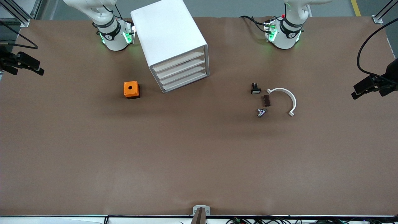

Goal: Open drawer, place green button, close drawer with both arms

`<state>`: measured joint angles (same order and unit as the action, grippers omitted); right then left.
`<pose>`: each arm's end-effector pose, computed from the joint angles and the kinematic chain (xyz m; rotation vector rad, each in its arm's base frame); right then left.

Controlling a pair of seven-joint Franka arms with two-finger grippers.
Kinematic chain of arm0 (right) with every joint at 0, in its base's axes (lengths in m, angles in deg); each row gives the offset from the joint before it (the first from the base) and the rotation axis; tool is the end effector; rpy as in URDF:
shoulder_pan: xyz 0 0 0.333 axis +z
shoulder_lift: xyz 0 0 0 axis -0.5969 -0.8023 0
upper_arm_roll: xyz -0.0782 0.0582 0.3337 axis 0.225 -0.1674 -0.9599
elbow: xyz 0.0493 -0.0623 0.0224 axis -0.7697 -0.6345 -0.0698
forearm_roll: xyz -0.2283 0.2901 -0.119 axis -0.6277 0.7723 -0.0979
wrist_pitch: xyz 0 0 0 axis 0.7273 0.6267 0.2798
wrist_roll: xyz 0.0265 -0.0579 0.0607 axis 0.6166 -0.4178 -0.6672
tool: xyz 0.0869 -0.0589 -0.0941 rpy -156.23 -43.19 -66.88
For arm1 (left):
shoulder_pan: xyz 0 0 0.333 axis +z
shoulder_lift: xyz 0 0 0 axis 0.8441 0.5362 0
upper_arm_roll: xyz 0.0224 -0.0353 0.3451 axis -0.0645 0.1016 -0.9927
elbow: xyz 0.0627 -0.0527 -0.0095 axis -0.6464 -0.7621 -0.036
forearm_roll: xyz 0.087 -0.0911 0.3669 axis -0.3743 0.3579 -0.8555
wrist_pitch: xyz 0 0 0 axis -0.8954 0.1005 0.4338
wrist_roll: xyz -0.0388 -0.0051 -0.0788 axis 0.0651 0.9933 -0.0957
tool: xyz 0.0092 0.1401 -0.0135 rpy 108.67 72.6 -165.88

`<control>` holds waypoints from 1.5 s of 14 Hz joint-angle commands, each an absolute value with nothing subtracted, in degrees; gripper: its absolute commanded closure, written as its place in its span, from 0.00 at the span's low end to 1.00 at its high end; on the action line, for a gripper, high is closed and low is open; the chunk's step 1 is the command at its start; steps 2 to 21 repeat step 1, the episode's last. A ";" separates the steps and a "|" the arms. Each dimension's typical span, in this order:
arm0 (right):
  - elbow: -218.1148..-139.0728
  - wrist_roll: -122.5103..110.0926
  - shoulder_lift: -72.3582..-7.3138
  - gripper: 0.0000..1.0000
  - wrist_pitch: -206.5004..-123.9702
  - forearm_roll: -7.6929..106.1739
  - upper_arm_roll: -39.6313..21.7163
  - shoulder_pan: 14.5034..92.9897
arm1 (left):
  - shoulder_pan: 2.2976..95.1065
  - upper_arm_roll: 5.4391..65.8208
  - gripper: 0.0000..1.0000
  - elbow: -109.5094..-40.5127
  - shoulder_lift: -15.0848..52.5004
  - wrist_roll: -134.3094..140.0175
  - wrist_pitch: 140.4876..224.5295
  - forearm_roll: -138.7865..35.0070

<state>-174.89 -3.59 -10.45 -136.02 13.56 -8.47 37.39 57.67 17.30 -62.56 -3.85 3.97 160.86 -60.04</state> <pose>0.5030 -0.0454 0.6291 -3.1038 0.0727 0.0809 0.5803 -0.0001 0.6246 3.1163 0.1512 0.1379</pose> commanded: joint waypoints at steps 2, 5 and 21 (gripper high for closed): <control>-175.28 -3.37 -9.34 0.00 -136.01 13.63 -8.96 36.74 | 57.93 17.57 0.01 -61.96 -3.84 4.03 160.53 -59.30; -175.28 -3.37 -9.34 0.00 -136.01 13.63 -8.96 36.74 | 57.93 17.57 0.01 -61.96 -3.84 4.03 160.53 -59.30; -175.28 -3.37 -9.34 0.00 -136.01 13.63 -8.96 36.74 | 57.93 17.57 0.01 -61.96 -3.84 4.03 160.53 -59.30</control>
